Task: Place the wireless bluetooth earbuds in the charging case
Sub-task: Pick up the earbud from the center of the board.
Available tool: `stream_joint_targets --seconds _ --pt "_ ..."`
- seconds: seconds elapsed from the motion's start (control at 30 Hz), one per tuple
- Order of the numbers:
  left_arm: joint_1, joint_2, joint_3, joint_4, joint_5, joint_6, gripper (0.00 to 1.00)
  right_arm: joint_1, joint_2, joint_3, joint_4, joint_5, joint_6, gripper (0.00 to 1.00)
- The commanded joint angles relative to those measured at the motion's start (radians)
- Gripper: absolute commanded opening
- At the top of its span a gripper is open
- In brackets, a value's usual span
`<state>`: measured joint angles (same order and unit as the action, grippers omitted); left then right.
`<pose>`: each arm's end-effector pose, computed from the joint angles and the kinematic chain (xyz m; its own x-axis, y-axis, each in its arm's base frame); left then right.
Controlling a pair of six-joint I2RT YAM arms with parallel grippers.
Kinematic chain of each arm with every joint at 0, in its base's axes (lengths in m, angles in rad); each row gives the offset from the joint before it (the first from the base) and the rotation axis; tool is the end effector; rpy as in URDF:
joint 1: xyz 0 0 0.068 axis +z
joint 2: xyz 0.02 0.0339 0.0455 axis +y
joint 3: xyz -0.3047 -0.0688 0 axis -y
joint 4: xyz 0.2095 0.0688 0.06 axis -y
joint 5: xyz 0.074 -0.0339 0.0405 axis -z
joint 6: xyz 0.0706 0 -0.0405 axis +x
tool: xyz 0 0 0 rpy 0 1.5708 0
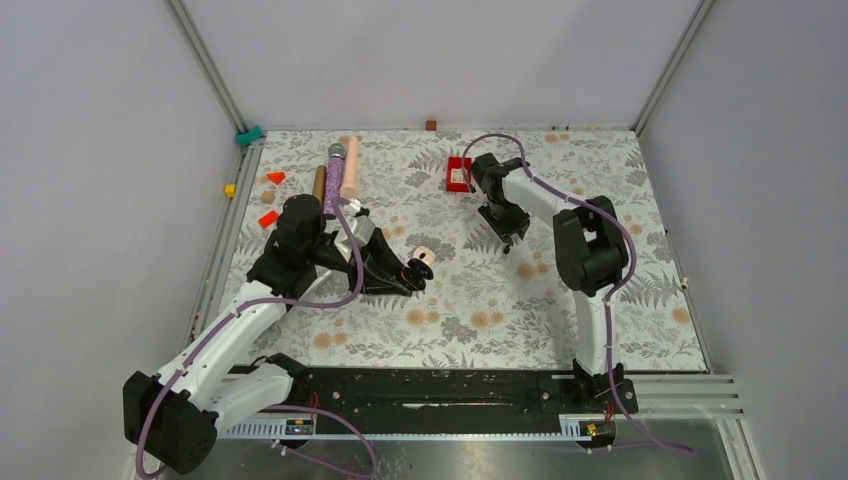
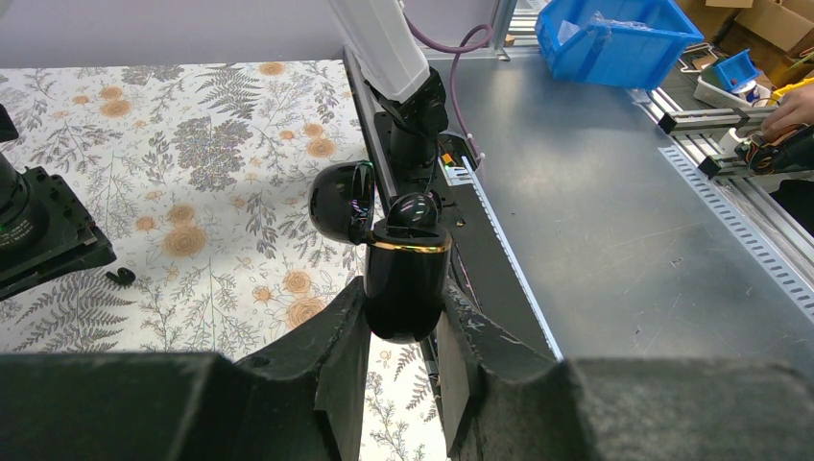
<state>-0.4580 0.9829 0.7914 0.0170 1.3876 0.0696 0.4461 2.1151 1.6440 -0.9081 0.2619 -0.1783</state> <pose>0.1071 -0.1302 0.3710 -0.0893 0.0582 -0.9943 0.9576 -0.2695 -0.1018 0.3857 0.1642 0.1930 -0.8056 -0.5752 -0.1423 -0.5234 0.8034 -0.2839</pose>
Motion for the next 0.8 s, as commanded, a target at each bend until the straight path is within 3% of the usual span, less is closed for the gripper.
stream_joint_targets --seconds 0.0,0.77 --pt "-0.005 -0.021 -0.005 0.044 0.034 0.007 0.0 0.003 0.005 -0.005 -0.022 0.053 -0.015 0.4" --pt "-0.005 -0.024 -0.006 0.044 0.037 0.004 0.0 0.084 0.064 0.008 -0.043 0.099 -0.046 0.42"
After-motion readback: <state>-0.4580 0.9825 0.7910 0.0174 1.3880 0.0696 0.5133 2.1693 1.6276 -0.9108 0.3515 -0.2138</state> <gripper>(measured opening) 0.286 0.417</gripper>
